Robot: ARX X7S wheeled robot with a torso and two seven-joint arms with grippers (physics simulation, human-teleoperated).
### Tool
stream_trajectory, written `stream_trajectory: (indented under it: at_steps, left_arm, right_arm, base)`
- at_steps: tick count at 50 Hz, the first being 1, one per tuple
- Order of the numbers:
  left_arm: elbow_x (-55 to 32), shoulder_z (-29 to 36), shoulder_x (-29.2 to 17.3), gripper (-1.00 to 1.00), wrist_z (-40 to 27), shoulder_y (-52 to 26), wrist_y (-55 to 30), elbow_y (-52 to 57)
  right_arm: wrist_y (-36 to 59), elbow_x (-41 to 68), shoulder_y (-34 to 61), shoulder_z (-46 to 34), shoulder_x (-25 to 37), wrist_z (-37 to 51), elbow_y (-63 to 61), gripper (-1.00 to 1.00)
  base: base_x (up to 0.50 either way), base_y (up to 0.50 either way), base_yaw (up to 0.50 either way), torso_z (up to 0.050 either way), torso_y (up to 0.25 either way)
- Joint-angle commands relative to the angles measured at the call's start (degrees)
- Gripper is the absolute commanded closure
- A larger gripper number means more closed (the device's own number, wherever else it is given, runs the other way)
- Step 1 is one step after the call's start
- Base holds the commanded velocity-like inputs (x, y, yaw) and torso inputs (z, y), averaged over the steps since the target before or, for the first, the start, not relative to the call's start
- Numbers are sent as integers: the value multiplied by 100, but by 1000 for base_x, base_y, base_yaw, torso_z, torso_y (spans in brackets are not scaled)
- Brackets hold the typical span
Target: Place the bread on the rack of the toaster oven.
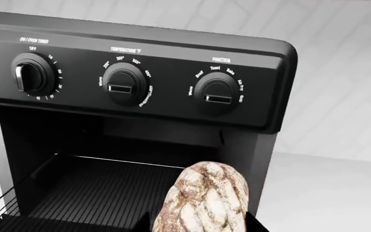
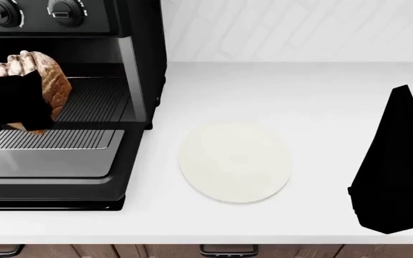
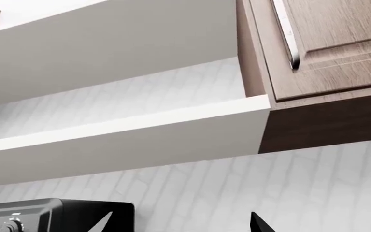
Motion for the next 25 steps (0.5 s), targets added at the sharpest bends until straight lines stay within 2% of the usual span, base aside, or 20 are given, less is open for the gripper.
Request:
stream_trajectory:
  at_steps: [1,8,25]
  left_arm:
    - [408,-49,34,100,242,224,-10,-300]
    - [598,143,97,100,343,2,-83,-501]
    - [1112,173,172,100,665,222,-51,-838]
  right_arm:
    - [11,-39,35,-50,-35,10,45,-100]
    - [59,-56,123,-130,-70,5,100,-100]
    - [28,-42,50,-93,-37,14,109,-100]
  base:
    - [0,0,0,0,0]
    - [0,0,0,0,0]
    - [0,0,0,0,0]
